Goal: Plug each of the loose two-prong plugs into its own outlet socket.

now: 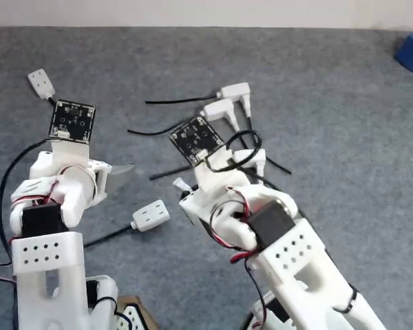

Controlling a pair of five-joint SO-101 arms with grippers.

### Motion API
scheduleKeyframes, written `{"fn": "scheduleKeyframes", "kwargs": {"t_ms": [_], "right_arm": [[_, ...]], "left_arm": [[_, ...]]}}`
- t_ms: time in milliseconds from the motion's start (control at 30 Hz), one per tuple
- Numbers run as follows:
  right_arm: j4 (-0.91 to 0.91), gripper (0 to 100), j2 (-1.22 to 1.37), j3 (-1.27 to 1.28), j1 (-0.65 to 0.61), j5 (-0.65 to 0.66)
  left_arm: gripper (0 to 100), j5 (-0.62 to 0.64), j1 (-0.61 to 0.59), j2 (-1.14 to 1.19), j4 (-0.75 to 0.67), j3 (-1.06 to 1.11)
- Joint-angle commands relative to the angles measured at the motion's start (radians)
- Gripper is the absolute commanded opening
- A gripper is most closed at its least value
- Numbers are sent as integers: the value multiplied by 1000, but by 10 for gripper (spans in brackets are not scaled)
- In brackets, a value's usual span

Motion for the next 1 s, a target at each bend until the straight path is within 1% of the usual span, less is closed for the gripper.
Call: {"fn": "scheduleKeyframes", "kwargs": {"t_ms": [0,133,233,300,367,467,567,667,700,767,833,900,967], "right_arm": [[-41,9,1,-48,13,6],[-41,9,13,-56,-36,6],[-5,9,71,-107,-33,18],[53,9,168,-189,-25,61],[117,9,283,-306,-27,77],[228,9,484,-529,-41,100],[398,9,713,-834,-62,95],[601,9,966,-1213,-64,63],[611,9,1036,-1316,-64,54],[605,8,1136,-1360,-62,-5],[605,8,1214,-1348,-88,-18],[605,8,1274,-1348,-105,-37],[605,8,1283,-1372,-107,-89]], "left_arm": [[415,-3,2,-16,-15,-35],[415,-2,58,-15,-15,-35],[415,-2,61,-15,-15,-33],[415,-2,16,-15,-5,-16],[415,-2,-31,-21,-8,24],[415,-6,-84,-21,-37,73],[415,-8,-159,-21,-81,125],[415,-8,-240,-21,-150,189],[415,-8,-272,-21,-180,214],[415,-8,-331,-21,-244,266],[415,-8,-369,-21,-304,312],[415,-8,-392,-21,-341,349],[415,-9,-415,-21,-356,380]]}}
